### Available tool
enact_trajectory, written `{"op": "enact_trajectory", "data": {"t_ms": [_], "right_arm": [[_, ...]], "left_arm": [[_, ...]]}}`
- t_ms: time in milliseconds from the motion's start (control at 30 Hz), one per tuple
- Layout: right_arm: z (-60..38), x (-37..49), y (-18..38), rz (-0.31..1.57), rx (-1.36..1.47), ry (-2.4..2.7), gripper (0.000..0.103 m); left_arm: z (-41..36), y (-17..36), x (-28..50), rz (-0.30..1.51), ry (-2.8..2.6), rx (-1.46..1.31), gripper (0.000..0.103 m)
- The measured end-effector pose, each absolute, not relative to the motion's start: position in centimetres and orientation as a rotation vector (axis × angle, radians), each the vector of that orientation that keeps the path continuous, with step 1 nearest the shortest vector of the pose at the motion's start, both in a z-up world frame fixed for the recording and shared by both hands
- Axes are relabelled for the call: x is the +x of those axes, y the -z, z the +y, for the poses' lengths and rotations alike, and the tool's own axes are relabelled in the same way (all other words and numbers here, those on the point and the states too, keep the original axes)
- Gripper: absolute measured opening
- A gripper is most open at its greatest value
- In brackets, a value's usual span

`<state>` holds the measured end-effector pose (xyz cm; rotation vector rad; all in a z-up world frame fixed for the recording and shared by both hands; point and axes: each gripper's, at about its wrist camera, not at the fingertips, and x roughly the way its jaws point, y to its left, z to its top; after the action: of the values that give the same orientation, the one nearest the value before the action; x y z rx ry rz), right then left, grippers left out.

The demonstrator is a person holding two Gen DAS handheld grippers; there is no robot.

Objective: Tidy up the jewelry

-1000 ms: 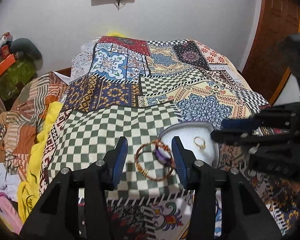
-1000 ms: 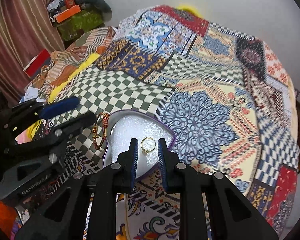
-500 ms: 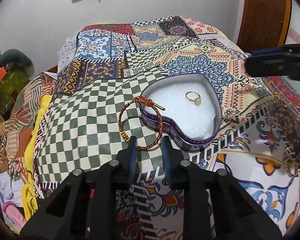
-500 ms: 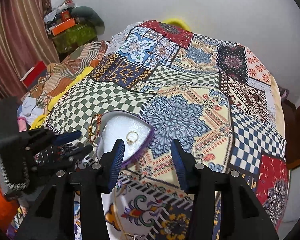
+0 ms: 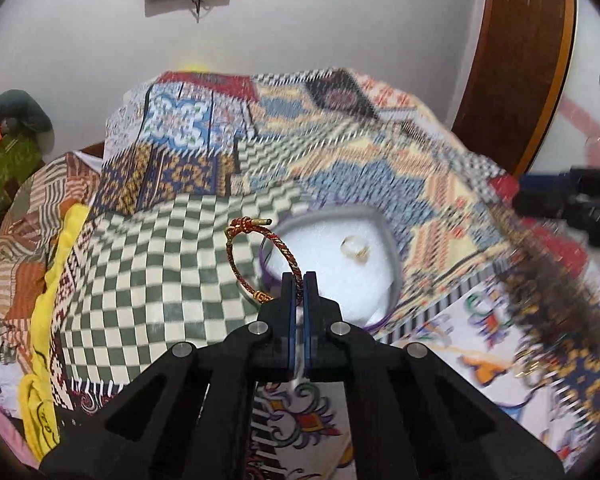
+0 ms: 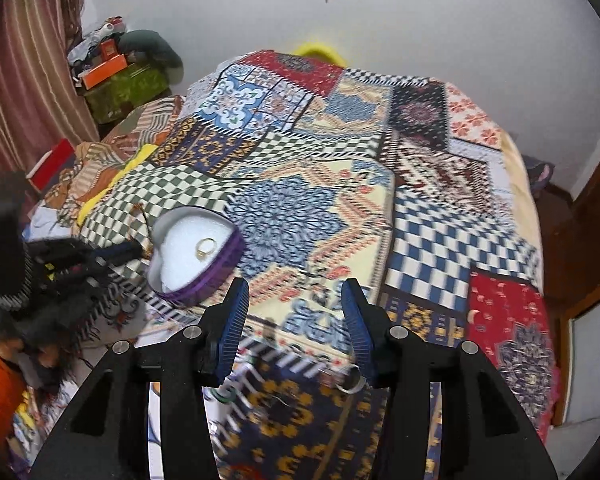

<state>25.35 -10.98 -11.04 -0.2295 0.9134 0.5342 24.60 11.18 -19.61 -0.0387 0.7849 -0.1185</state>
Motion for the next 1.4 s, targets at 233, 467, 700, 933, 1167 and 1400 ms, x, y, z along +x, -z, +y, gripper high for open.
{"op": "enact_trajectory", "data": {"t_ms": [233,467,700,933,1167,1400], "right_arm": [[-13.7,25.1,10.8,0.885,-0.249,-0.484,0.044],[-16.0,24.9,12.2,0.92,-0.263,-0.464,0.044],[-16.2,24.2,13.8,0.96,-0.264,-0.508,0.044],[-15.3,24.0,15.0,0.985,-0.291,-0.547,0.044],[-14.7,25.1,16.0,1.023,-0.281,-0.55,0.044],[-14.9,24.8,16.1,1.029,-0.231,-0.562,0.028]], "left_arm": [[8.7,18.2,25.7,0.779,0.155,-0.003,0.001],[6.7,19.6,26.9,0.832,0.162,0.019,0.001],[5.8,19.9,26.4,0.861,0.165,0.054,0.013],[5.4,18.9,24.8,0.825,0.151,0.053,0.041],[3.5,18.6,24.4,0.846,0.205,0.026,0.041],[1.6,19.3,24.5,0.901,0.248,-0.016,0.041]]}}
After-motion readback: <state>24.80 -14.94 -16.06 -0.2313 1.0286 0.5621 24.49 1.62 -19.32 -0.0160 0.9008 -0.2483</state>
